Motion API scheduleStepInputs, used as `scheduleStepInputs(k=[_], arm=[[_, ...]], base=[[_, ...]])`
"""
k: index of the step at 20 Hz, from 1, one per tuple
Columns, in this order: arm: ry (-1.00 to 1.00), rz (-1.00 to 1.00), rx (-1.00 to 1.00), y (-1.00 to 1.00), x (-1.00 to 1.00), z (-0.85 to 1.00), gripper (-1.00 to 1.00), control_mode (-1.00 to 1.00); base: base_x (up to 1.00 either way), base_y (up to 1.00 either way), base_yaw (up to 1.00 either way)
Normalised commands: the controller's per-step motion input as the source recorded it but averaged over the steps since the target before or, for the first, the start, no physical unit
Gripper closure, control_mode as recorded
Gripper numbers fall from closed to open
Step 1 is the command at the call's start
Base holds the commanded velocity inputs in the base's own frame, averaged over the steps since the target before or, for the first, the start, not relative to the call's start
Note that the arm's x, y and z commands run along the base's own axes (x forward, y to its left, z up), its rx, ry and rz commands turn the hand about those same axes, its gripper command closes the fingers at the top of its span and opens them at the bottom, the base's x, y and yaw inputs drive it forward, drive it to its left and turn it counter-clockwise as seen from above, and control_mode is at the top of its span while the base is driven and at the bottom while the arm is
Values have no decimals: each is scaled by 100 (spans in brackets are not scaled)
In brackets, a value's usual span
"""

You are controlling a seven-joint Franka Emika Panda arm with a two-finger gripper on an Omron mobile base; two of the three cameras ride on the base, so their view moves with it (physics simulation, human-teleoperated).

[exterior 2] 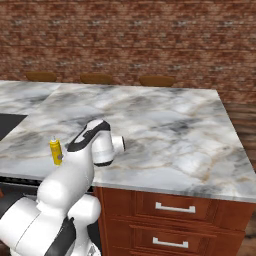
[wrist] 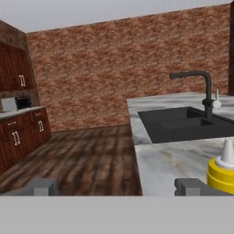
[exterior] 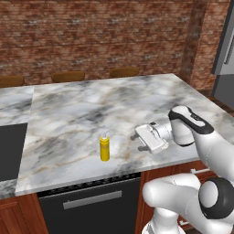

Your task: Place the ketchup and mustard from the counter to the top shelf of the fridge. If the existing items in the fridge are on the top shelf, move them to other shelves.

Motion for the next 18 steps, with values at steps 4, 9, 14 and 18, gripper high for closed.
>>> scheduleStepInputs(k=[4,9,14,18], arm=[[0,0,-2,6,34,-1,-100,-100],[0,0,-1,6,19,0,-100,-100],[0,0,-2,15,16,0,-100,-100],[0,0,-3,18,13,-9,-100,-100]], base=[[0,0,0],[0,0,0],[0,0,0],[0,0,0]])
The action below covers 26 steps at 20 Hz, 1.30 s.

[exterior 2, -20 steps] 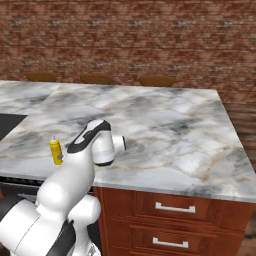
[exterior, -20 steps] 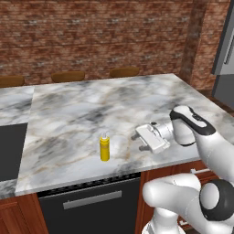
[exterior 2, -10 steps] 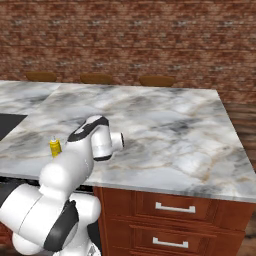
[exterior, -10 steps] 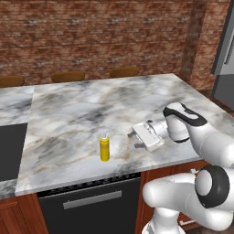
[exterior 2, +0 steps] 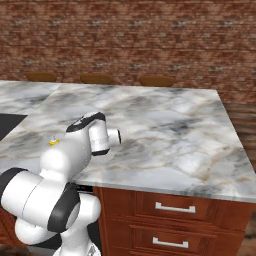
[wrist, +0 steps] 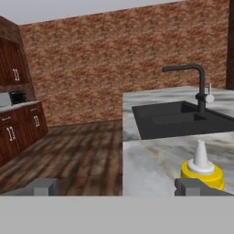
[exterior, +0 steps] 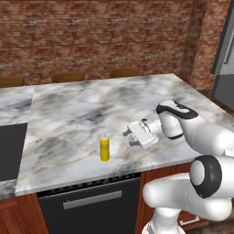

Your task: Place the ketchup and mustard from the counter to the top shelf of the fridge. If the existing items in the fridge are on the top shelf, move them to other shelves.

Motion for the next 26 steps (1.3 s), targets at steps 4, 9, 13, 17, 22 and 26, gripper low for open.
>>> scheduleStepInputs(k=[4,9,13,17,22,26], arm=[[0,0,0,14,4,-13,-100,-100],[0,-5,0,5,1,-17,-100,-100],[0,-11,0,0,4,-17,-100,-100],[0,-12,0,5,8,-10,-100,-100],[0,-9,0,11,9,-4,-100,-100],[0,-5,0,16,9,-1,-100,-100]], base=[[0,0,0],[0,0,0],[0,0,0],[0,0,0],[0,0,0],[0,0,0]])
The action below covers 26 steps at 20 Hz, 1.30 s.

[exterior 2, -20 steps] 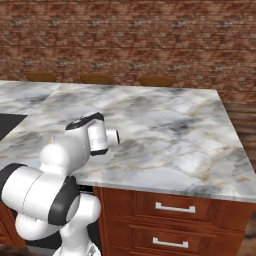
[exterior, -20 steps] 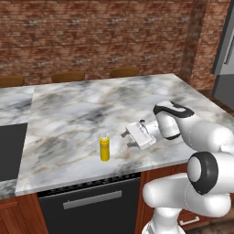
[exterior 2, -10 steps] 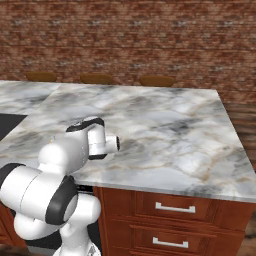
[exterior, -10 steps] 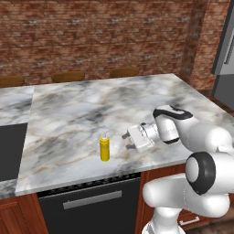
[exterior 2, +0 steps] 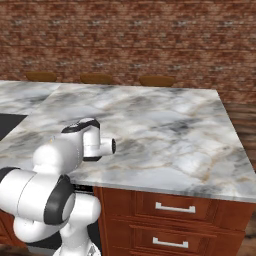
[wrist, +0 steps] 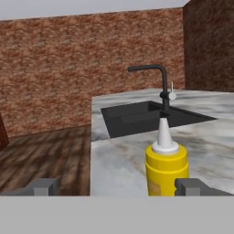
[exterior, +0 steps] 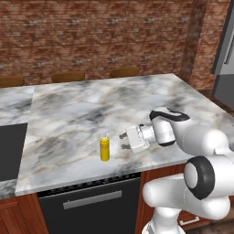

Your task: Place the ketchup and mustard from the counter to the top shelf of the fridge. If the existing items in the fridge are on the top shelf, move them to other shelves.

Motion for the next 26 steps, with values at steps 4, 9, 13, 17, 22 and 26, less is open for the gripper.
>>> scheduleStepInputs(k=[4,9,13,17,22,26], arm=[[0,0,0,9,6,-1,-100,-100],[0,0,0,13,7,-1,-100,-100],[0,0,0,16,14,-2,-100,-100],[0,0,0,10,16,-5,-100,-100],[0,0,0,8,2,-10,-100,-100],[2,0,0,16,0,-11,-100,-100]], base=[[0,0,0],[0,0,0],[0,0,0],[0,0,0],[0,0,0],[0,0,0]])
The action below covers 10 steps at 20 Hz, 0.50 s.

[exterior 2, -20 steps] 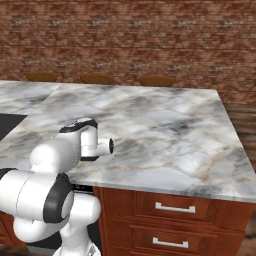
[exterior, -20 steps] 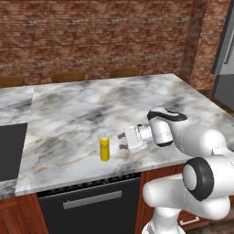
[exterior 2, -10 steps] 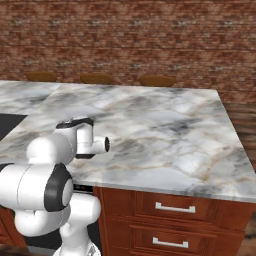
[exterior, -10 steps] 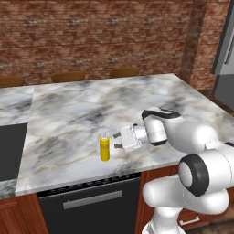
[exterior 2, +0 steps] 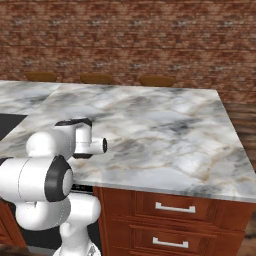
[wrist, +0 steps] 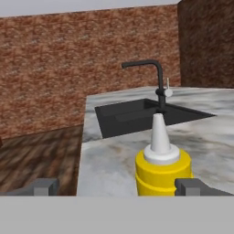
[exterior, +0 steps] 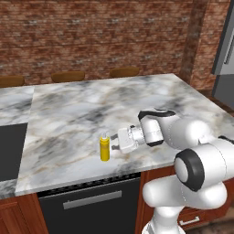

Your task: Place the ketchup and mustard from the counter to the top shelf of the fridge. If the existing items in the fridge are on the top shelf, move them to other shelves.

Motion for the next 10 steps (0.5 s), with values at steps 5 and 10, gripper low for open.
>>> scheduleStepInputs(k=[5,10], arm=[[0,0,0,8,2,-5,-100,-100],[0,0,0,0,5,-1,-100,-100]], base=[[0,0,0],[0,0,0]])
